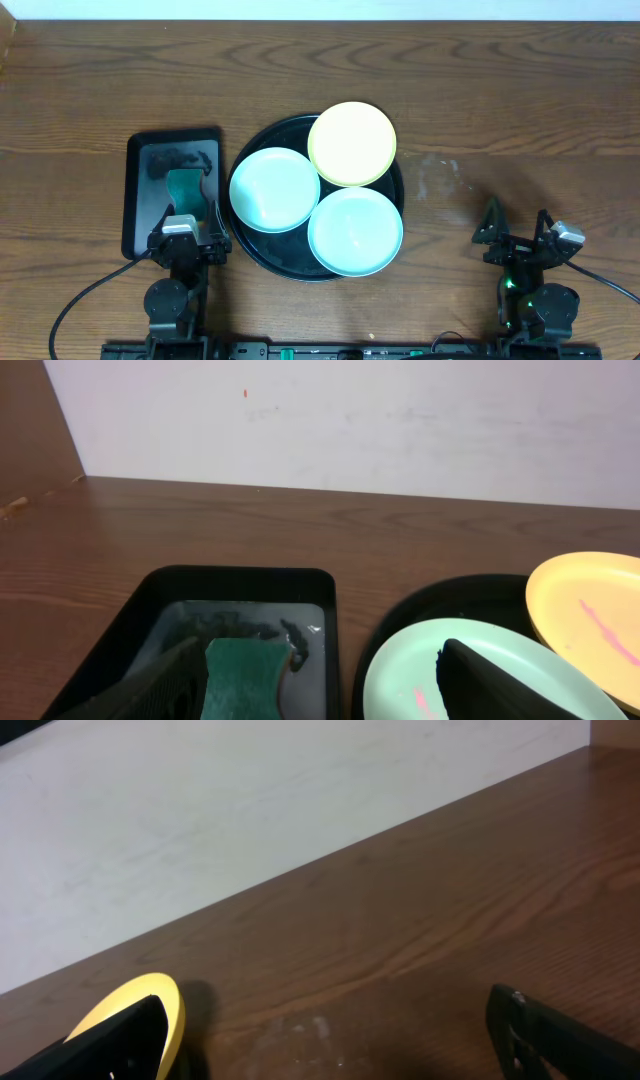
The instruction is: Clean dirty plates on tray and stack at the side
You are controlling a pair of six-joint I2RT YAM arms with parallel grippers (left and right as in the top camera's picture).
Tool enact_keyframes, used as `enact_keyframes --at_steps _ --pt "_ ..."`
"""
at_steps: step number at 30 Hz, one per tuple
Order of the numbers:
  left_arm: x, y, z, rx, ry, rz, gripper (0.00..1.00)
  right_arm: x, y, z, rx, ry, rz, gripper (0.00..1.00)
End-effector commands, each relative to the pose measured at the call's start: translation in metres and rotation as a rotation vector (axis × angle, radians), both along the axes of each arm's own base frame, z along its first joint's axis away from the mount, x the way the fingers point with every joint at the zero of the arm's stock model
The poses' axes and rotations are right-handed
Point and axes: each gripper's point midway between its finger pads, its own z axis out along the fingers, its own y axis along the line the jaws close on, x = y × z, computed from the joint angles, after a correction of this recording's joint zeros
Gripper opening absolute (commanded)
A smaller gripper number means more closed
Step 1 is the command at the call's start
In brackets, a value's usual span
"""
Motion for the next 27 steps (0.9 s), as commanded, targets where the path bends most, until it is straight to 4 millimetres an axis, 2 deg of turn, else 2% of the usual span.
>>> enact_keyframes --at_steps 1,14,18,21,24,27 --pt "-0.001 0.002 -0.018 0.011 0.061 0.012 0.74 0.000 -0.001 0.000 0.009 -0.002 -0.005 0.99" --pt "-0.001 0.002 -0.018 0.011 0.061 0.012 0.74 -0.001 -0.004 0.000 0.000 -0.003 -0.023 0.99" --pt "-0.001 0.002 -0.018 0.011 0.061 0.011 0.74 -0.002 -0.018 0.003 -0.009 -0.012 -0.103 0.99" --pt "-0.001 0.002 -0.016 0.011 0.054 0.011 0.74 -0.002 -0.018 0.006 -0.091 -0.014 -0.101 0.99" --pt "-0.001 0.002 -0.007 0.010 0.030 0.011 0.74 -0.001 -0.010 0.016 -0.169 -0.050 -0.050 0.99" --pt "-0.002 0.002 0.012 0.011 -0.006 0.012 0.74 0.000 0.000 0.025 -0.212 -0.085 0.008 0.99"
